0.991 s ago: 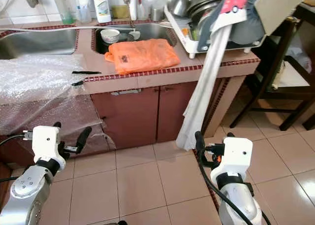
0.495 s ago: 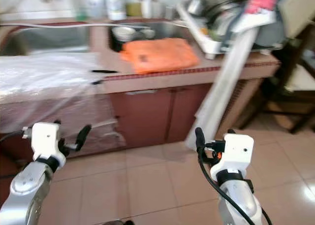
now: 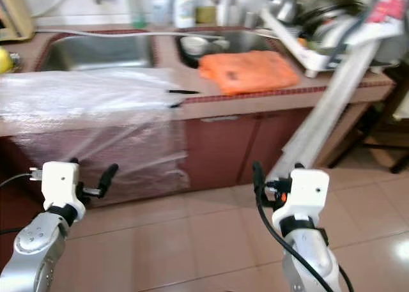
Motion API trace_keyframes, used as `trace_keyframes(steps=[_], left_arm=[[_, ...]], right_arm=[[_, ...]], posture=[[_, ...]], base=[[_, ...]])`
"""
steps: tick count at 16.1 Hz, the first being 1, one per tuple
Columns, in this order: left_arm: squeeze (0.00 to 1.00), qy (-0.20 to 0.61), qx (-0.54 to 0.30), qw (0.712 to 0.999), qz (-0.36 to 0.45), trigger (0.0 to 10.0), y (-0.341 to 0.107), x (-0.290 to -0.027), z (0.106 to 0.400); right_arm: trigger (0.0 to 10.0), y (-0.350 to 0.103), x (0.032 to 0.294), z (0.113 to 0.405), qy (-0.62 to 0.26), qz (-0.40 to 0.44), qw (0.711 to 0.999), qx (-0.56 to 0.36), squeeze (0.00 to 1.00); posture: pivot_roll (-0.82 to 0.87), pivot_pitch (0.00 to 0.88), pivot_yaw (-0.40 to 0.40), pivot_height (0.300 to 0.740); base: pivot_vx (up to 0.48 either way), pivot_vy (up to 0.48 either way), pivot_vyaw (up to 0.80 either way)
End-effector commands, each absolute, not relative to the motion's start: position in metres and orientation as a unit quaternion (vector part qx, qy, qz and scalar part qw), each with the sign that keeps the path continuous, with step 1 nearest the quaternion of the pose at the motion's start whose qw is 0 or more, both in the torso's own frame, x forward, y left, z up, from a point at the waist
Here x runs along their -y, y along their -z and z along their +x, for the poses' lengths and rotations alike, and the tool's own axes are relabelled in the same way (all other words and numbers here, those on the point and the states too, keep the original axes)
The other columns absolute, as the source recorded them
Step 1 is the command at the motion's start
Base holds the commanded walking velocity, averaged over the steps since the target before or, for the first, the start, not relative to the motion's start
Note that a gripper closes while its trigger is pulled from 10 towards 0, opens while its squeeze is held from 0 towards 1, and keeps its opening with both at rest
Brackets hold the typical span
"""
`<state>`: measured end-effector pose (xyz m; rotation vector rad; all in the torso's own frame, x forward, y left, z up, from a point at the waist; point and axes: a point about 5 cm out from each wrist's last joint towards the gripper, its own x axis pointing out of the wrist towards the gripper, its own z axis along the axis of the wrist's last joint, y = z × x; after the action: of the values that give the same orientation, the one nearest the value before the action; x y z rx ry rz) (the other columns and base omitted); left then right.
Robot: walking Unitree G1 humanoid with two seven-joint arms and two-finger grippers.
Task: Kitchen organization
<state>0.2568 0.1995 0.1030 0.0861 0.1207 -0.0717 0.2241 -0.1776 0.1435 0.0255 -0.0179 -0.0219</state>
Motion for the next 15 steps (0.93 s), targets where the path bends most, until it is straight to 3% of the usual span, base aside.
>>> trace_keyframes(steps=[1, 7, 11, 15], left_arm=[[0.00, 0.044, -0.061, 0.996, 0.038, 10.0, -0.103, -0.192, 0.258], [0.00, 0.040, -0.054, 0.997, 0.041, 10.0, -0.105, -0.191, 0.259], [0.00, 0.048, -0.039, 0.997, 0.052, 10.0, -0.110, -0.186, 0.261], [0.00, 0.056, -0.032, 0.996, 0.066, 10.0, -0.112, -0.182, 0.262]], right_arm=[[10.0, -0.142, 0.186, 0.222, 0.027, 0.004, 1.000, 0.000, 0.00], [10.0, -0.143, 0.185, 0.226, 0.022, 0.003, 1.000, 0.004, 0.00], [10.0, -0.144, 0.185, 0.229, 0.018, -0.001, 1.000, 0.006, 0.00], [10.0, -0.144, 0.183, 0.231, 0.014, -0.006, 1.000, 0.005, 0.00]], posture=[[-0.04, 0.118, -0.021, 0.740], [-0.03, 0.116, -0.027, 0.740], [-0.03, 0.104, -0.032, 0.740], [-0.03, 0.102, -0.038, 0.740]], base=[[0.000, 0.480, 0.00], [0.000, 0.480, 0.00], [0.000, 0.000, 0.00], [0.000, 0.000, 0.66]])
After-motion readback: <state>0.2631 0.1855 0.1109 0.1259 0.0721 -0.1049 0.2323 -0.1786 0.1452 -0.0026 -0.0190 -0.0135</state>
